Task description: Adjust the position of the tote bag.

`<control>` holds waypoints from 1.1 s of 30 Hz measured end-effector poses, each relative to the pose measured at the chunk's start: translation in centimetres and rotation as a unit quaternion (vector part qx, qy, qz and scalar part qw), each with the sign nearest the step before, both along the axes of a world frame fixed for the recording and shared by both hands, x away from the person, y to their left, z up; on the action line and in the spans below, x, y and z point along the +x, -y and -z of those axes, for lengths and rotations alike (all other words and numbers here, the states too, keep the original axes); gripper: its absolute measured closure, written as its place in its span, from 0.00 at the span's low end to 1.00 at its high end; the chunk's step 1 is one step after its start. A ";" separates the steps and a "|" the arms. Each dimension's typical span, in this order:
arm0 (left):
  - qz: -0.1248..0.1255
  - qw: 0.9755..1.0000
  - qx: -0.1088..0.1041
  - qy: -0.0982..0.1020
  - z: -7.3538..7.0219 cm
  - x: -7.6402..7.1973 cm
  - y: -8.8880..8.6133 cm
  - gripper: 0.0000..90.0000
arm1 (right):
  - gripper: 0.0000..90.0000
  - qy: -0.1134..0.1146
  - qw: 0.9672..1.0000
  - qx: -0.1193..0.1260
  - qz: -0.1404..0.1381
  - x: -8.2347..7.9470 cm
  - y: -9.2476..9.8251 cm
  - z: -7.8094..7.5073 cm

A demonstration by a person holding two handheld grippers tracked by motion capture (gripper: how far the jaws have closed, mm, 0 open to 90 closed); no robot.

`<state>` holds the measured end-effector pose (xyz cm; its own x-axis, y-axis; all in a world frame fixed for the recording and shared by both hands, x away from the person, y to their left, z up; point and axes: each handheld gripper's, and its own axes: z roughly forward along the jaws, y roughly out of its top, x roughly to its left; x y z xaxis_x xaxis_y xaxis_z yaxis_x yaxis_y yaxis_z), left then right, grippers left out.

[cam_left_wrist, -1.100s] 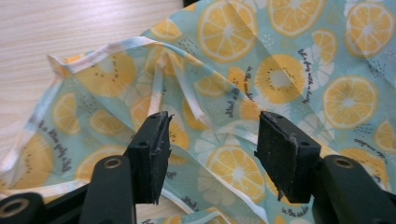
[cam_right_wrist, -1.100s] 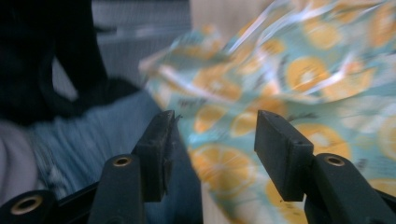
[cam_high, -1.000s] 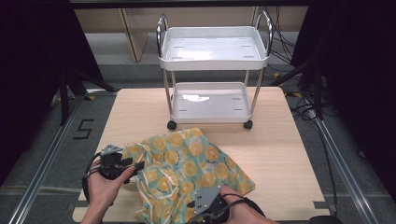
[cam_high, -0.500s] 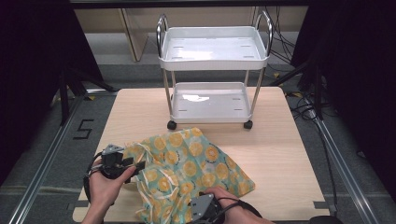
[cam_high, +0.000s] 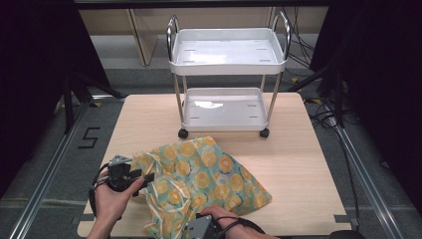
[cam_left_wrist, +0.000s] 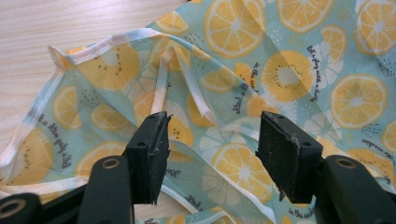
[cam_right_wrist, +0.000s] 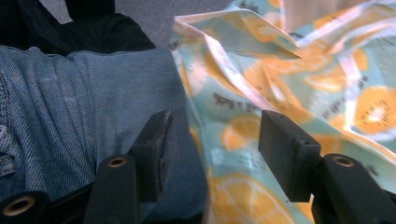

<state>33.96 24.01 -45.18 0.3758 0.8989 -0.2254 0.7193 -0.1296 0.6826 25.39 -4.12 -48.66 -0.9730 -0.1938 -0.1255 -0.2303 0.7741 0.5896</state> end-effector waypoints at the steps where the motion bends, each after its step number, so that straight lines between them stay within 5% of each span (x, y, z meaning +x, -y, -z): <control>1: 0.000 1.000 0.000 0.000 0.0 0.0 0.0 0.47 | 0.51 0.000 1.000 0.000 0.000 0.0 0.0 0.0; 9: 0.002 1.000 0.001 0.000 0.0 0.0 0.0 0.47 | 0.48 0.026 1.000 0.003 -0.016 -0.5 -1.4 1.0; 11: 0.003 1.000 -0.002 -0.001 0.1 0.0 -0.1 0.47 | 0.53 0.056 0.998 -0.014 -0.008 -0.6 -1.4 1.4; 13: -0.001 1.000 -0.004 0.000 0.1 0.0 0.0 0.47 | 0.56 0.053 0.998 -0.015 -0.013 -0.7 -1.5 1.6; 15: -0.001 1.000 0.002 0.000 0.1 0.0 -0.1 0.47 | 0.68 0.072 0.997 -0.021 -0.027 -0.6 -1.6 1.6; 16: -0.001 1.000 0.002 0.000 0.1 0.0 -0.1 0.47 | 0.68 0.072 0.997 -0.021 -0.027 -0.6 -1.6 1.6; 18: 0.000 1.000 0.002 -0.001 0.1 0.0 -0.2 0.47 | 0.84 0.065 0.997 -0.032 -0.002 -0.8 -1.4 1.5; 20: 0.000 1.000 0.001 -0.002 0.1 0.0 -0.2 0.47 | 0.89 0.072 0.997 -0.027 -0.015 -0.5 -1.4 1.4; 21: 0.001 1.000 0.001 -0.002 0.1 0.0 -0.2 0.47 | 1.00 0.064 0.997 -0.033 0.006 -0.6 -1.2 1.3; 23: 0.001 1.000 0.000 -0.003 0.2 0.0 -0.3 0.47 | 1.00 0.046 0.999 -0.025 0.010 -0.6 -1.2 1.1; 26: -0.001 1.000 0.002 -0.003 0.2 0.0 -0.3 0.47 | 1.00 0.049 0.999 -0.020 0.002 -0.2 -1.1 0.7; 33: -0.002 1.000 0.001 -0.003 0.2 0.1 -0.4 0.47 | 1.00 0.025 0.999 -0.010 0.034 0.3 -0.1 -0.1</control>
<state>34.02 24.40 -45.41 0.3701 0.9008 -0.2270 0.7246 -0.1270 0.6774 25.67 -3.99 -48.54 -0.9765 -0.1309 -0.1711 -0.2060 0.7999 0.5637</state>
